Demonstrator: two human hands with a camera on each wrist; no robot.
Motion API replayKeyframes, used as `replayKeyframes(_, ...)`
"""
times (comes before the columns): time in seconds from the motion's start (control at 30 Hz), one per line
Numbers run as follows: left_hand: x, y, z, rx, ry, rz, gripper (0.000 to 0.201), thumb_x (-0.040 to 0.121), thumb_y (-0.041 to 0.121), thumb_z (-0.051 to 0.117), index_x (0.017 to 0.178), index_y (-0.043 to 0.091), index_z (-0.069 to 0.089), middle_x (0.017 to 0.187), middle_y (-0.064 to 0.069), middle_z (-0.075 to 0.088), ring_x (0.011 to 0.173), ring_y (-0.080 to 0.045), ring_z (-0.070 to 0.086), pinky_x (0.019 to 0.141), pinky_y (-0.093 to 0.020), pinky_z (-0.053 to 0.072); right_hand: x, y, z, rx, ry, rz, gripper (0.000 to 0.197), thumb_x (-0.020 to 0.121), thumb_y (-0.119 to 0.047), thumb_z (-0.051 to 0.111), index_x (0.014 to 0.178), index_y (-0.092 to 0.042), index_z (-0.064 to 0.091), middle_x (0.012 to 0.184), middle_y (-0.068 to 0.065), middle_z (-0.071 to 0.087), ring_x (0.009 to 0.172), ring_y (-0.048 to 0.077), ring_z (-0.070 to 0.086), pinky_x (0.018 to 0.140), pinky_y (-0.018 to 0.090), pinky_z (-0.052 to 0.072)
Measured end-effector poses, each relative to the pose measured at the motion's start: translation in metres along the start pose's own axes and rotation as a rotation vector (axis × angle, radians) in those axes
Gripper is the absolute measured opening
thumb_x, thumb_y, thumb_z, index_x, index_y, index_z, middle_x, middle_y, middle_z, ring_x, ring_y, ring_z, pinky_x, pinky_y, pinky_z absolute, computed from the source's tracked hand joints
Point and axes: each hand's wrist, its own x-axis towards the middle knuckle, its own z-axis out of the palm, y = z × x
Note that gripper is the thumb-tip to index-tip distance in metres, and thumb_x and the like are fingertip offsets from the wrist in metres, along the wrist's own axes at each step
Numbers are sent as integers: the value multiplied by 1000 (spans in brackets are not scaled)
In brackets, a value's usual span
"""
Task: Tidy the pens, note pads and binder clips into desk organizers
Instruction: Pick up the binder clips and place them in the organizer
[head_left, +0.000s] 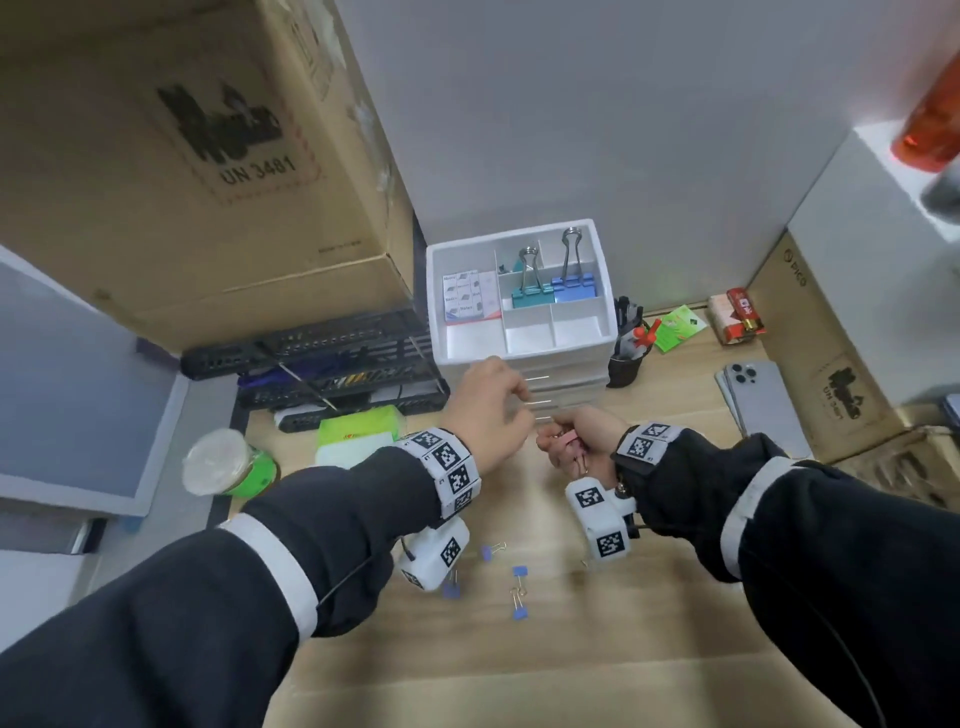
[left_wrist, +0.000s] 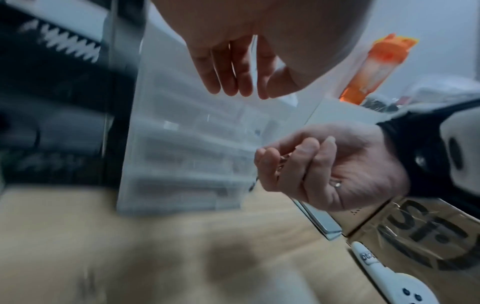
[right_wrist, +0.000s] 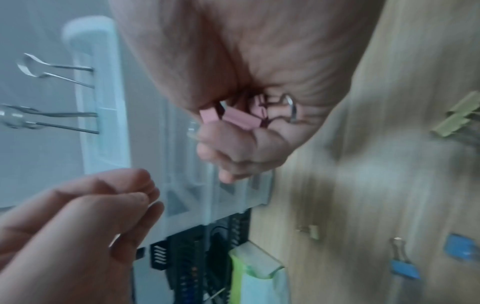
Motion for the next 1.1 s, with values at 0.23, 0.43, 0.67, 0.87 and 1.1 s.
replayKeyframes(0.23, 26, 5, -73, 244, 58, -28, 33, 84, 20, 56, 116, 13, 58, 118, -6, 50, 116, -24, 41, 100, -37, 40, -66, -72, 42, -29, -97, -172, 43, 104, -35, 38, 64, -18, 35, 43, -5, 35, 24, 3, 28, 21, 13, 14)
replayKeyframes(0.43, 45, 0, -96, 297, 8, -127, 41, 84, 24, 57, 123, 13, 52, 121, -6, 47, 116, -24, 44, 98, -38, 45, -118, -156, 56, 0, -63, -312, 33, 100, -18, 35, 68, -12, 37, 45, -3, 33, 28, 6, 29, 27, 13, 15)
replayKeyframes(0.67, 62, 2, -96, 425, -36, -109, 38, 85, 23, 54, 120, 13, 50, 122, -9, 48, 113, -27, 44, 92, -36, 46, -112, -226, 73, -115, 56, -331, 29, 100, -9, 33, 72, -9, 39, 64, 5, 36, 41, 9, 35, 28, 18, 33)
replayKeyframes(0.87, 74, 8, -91, 559, -67, -230, 43, 90, 32, 51, 127, 9, 51, 126, -11, 45, 117, -27, 43, 87, -35, 50, -75, -243, 81, -427, 272, -393, 32, 103, -7, 40, 71, -4, 44, 59, 6, 45, 24, 8, 36, 26, 13, 25)
replayKeyframes(1.1, 84, 9, -91, 567, -77, -261, 38, 91, 33, 48, 120, 10, 57, 125, -12, 45, 117, -28, 41, 84, -36, 50, -69, -243, 86, -780, 224, -121, 35, 97, -13, 31, 62, -16, 33, 39, -5, 25, 26, 6, 13, 28, 14, 10)
